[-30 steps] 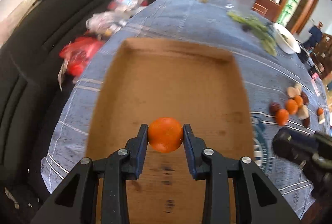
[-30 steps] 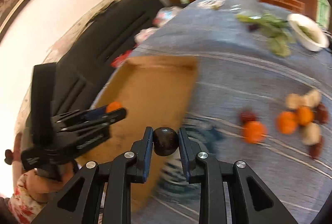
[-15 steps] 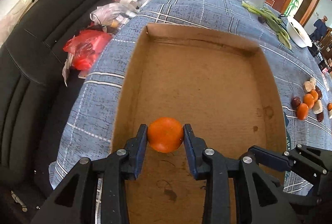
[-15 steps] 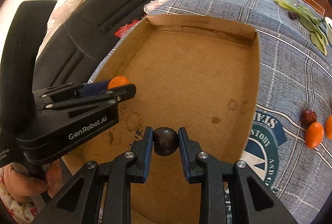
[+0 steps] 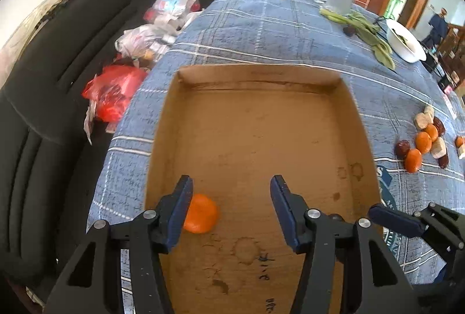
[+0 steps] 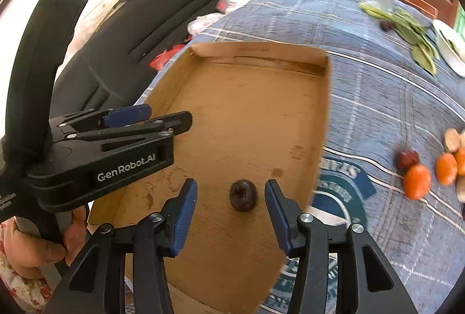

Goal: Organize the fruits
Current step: 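Carry both to the cardboard tray and open both tools to drop them, then grasp another tangerine with the left tool while the right tool grasps a pale round cake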

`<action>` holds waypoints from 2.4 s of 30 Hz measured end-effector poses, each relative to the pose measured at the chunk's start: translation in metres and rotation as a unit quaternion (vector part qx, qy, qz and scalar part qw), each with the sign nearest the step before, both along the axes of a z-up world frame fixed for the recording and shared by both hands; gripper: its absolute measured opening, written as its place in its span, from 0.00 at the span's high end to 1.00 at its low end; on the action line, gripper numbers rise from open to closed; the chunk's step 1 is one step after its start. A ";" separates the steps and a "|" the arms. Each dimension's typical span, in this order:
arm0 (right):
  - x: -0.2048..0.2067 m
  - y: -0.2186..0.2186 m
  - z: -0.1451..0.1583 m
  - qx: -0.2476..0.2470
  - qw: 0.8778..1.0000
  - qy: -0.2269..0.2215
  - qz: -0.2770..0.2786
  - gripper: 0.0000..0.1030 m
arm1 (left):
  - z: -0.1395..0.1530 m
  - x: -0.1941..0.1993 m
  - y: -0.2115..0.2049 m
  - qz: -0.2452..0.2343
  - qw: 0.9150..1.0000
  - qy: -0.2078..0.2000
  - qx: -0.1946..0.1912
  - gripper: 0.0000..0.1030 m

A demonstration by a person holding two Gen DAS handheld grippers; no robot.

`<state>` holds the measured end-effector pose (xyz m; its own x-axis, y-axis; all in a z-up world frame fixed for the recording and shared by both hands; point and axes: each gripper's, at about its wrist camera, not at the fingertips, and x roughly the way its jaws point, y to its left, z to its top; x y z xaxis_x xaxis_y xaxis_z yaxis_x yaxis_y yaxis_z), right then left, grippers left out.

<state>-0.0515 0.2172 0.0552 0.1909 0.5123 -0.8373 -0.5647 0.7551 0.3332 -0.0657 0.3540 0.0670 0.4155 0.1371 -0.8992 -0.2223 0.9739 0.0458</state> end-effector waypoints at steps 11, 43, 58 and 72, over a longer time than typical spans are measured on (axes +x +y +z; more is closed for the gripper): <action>0.009 -0.107 0.016 0.027 0.996 -0.012 -0.086 0.46 | 0.023 0.007 -0.045 -0.012 1.000 -0.017 0.004 0.43; 0.105 -0.238 -0.026 -0.075 0.989 -0.075 -0.101 0.46 | -0.049 0.073 -0.216 -0.094 0.990 0.008 -0.101 0.58; 0.105 -0.240 -0.034 -0.076 0.990 -0.058 -0.105 0.64 | -0.028 0.062 -0.216 -0.087 0.991 -0.021 -0.098 0.72; 0.063 -0.192 0.003 -0.031 0.994 -0.053 -0.086 0.64 | 0.004 0.017 -0.098 0.013 0.994 -0.049 -0.092 0.72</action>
